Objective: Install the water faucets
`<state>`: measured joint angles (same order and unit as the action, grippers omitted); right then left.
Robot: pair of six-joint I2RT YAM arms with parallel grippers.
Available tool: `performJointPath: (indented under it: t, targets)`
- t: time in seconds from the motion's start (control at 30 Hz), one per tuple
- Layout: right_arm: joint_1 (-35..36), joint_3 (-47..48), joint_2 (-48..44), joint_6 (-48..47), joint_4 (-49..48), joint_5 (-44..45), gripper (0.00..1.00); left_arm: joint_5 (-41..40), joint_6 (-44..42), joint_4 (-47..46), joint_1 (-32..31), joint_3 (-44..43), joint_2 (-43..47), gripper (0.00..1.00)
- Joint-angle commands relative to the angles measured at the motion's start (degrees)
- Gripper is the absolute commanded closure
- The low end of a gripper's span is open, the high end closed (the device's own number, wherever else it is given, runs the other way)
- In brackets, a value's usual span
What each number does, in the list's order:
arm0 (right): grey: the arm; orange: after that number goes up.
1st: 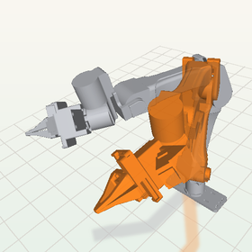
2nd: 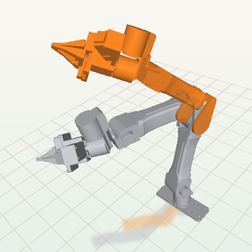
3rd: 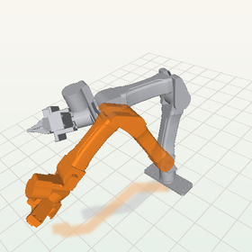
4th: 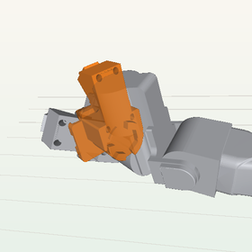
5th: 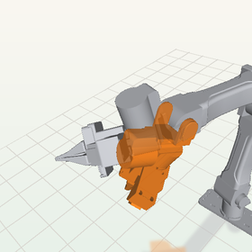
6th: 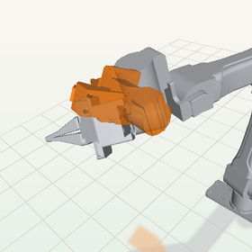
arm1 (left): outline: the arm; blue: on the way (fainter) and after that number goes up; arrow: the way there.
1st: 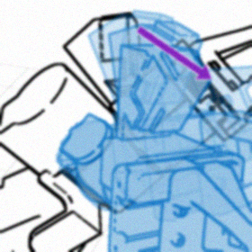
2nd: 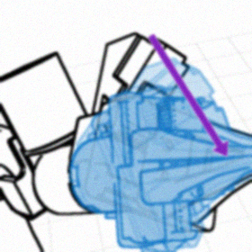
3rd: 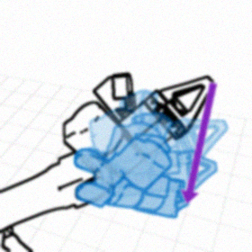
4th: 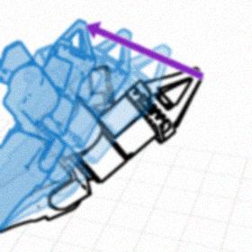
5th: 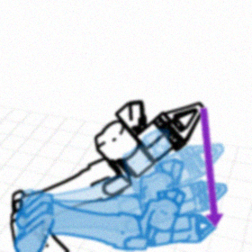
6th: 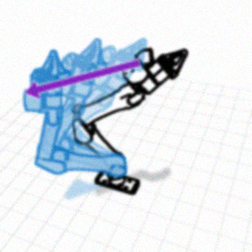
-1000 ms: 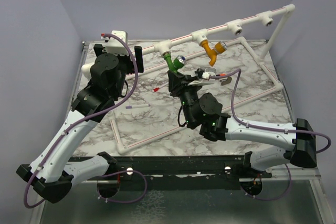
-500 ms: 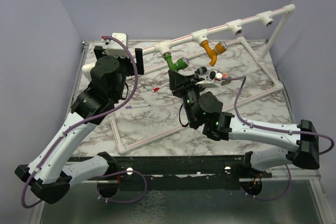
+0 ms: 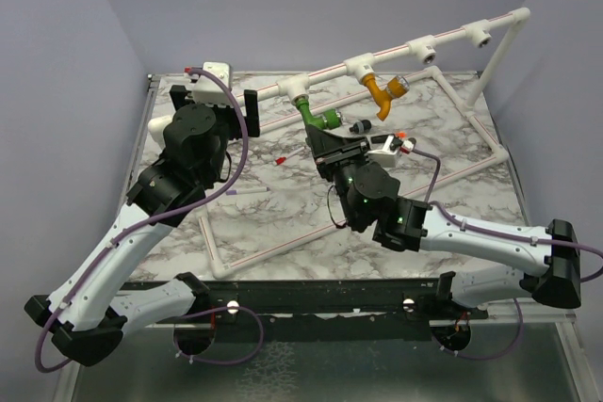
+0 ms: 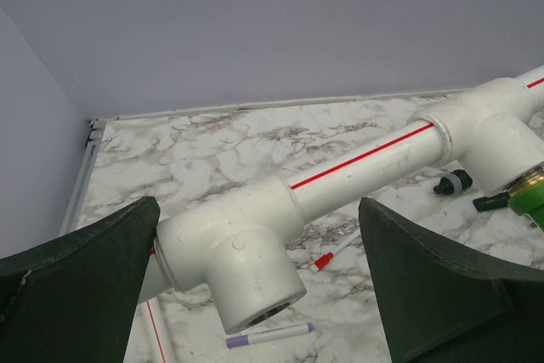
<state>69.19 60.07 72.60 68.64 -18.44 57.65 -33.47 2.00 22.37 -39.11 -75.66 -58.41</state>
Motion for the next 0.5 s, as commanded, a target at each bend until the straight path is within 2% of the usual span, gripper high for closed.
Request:
performJointPath:
  t: [0.0, 0.3, 0.47]
  targets:
    - [-1.5, 0.7, 0.3, 14.4, 12.3, 2.7, 0.99, 2.3, 3.0, 8.0, -2.7, 2.4, -0.4, 0.01]
    - [-1.6, 0.7, 0.4, 29.3, 18.3, 0.2, 0.99, 0.3, 3.4, 8.1, -5.1, 2.6, -0.3, 0.01]
    - [-2.4, 0.9, 1.6, 39.5, 22.7, -5.1, 0.99, -0.4, 3.1, 8.3, -6.1, 2.8, 0.0, 0.01]
